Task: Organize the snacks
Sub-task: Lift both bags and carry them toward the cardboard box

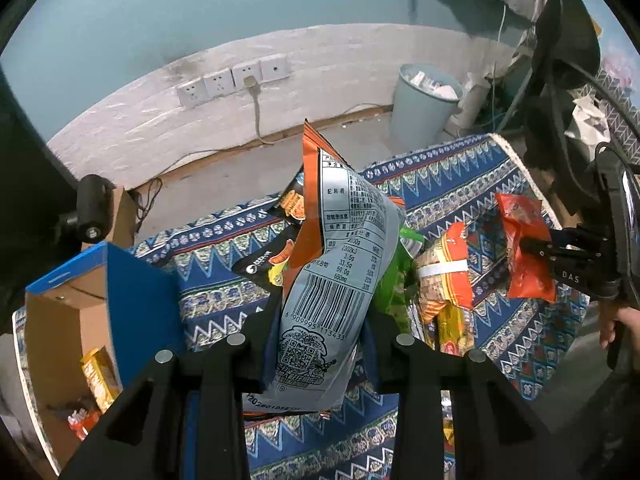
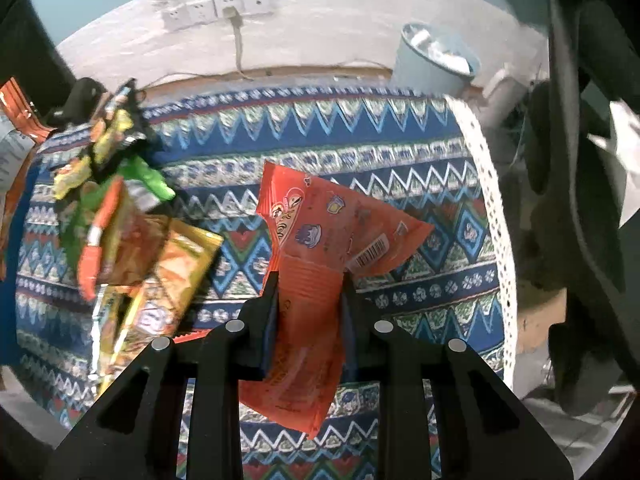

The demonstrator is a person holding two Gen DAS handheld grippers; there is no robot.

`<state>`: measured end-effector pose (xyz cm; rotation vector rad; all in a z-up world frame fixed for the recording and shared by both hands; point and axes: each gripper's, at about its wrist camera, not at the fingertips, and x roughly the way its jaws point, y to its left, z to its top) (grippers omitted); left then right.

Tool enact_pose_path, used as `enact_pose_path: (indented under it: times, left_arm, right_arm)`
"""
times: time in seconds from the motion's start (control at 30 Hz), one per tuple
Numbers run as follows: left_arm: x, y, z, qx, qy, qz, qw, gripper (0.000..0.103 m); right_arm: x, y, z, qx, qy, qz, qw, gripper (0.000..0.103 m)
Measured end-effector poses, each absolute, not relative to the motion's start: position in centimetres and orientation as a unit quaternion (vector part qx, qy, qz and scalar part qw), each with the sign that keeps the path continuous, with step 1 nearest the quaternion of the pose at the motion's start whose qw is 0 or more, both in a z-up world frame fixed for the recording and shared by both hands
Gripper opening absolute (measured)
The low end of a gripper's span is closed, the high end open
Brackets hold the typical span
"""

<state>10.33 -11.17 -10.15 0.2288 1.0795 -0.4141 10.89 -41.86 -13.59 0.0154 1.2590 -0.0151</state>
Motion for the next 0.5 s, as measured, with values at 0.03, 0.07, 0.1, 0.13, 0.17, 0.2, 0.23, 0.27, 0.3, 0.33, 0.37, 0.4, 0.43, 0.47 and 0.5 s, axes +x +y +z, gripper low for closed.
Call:
enact_pose_path:
  times: [0.03,0.07,0.1,0.13,0.17,0.2,0.23,0.27,0.3,0.33,0.37,0.4,0.43,0.47,0.5]
  left_arm:
    - [10.1,-10.9,-9.8,0.106,0.506,-0.194,0.834,0.035]
    - [9.8,-10.7,-9.4,0.105,0.502,-0.193,0.836,0.035]
    - [9.5,-10.4,-8.9,0.105,0.498,-0.19,0.839,0.035]
    - [9.2,-10.1,-8.5,0.105,0.494,-0.188,0.842,0.035]
    - [9.0,-9.7,-8.1,0.105,0.49,-0.187,0.845,0.035]
    - [8.7,-9.4,-7.8,0.105,0.487,-0.185,0.847,0.035]
    - [8.4,-9.2,-7.6,0.104,0.486,-0.183,0.848,0.035]
    - [8.2,-8.9,-7.4,0.102,0.485,-0.181,0.85,0.035]
    - [8.0,-8.5,-7.2,0.099,0.484,-0.178,0.851,0.035]
    - [7.8,-8.2,-7.1,0.098,0.484,-0.176,0.852,0.035]
    - [7.6,-7.8,-6.8,0.095,0.483,-0.174,0.853,0.035]
    - [7.4,-7.5,-6.6,0.092,0.482,-0.172,0.854,0.035]
    - [7.2,-7.2,-6.4,0.09,0.48,-0.171,0.856,0.035]
    - [6.9,-6.8,-6.1,0.09,0.477,-0.169,0.858,0.035]
    - [6.8,-6.6,-5.9,0.091,0.475,-0.166,0.859,0.035]
  right_arm:
    - [10.7,-41.6,-13.0,0.006,0.584,-0.003,0.812,0.024]
    - [10.7,-41.4,-12.6,0.005,0.58,0.001,0.815,0.024]
    - [10.6,-41.1,-12.1,0.003,0.576,0.005,0.818,0.024]
    - [10.4,-40.7,-11.5,0.002,0.571,0.01,0.821,0.024]
    - [10.4,-40.4,-11.1,0.0,0.568,0.015,0.823,0.024]
    - [10.4,-40.1,-10.6,-0.003,0.564,0.02,0.825,0.024]
    - [10.3,-39.8,-10.2,-0.004,0.56,0.024,0.828,0.024]
    - [10.2,-39.4,-9.7,-0.007,0.555,0.03,0.831,0.024]
    - [10.1,-39.1,-9.2,-0.008,0.552,0.034,0.833,0.024]
    - [10.0,-38.7,-8.7,-0.01,0.547,0.04,0.836,0.024]
    - [9.9,-38.3,-8.2,-0.011,0.544,0.046,0.838,0.024]
    - [9.8,-37.8,-7.7,-0.014,0.54,0.052,0.84,0.024]
    - [9.7,-37.3,-7.1,-0.016,0.534,0.058,0.843,0.024]
    - [9.5,-36.7,-6.4,-0.02,0.527,0.064,0.847,0.024]
    - [9.5,-36.3,-5.9,-0.022,0.522,0.069,0.85,0.024]
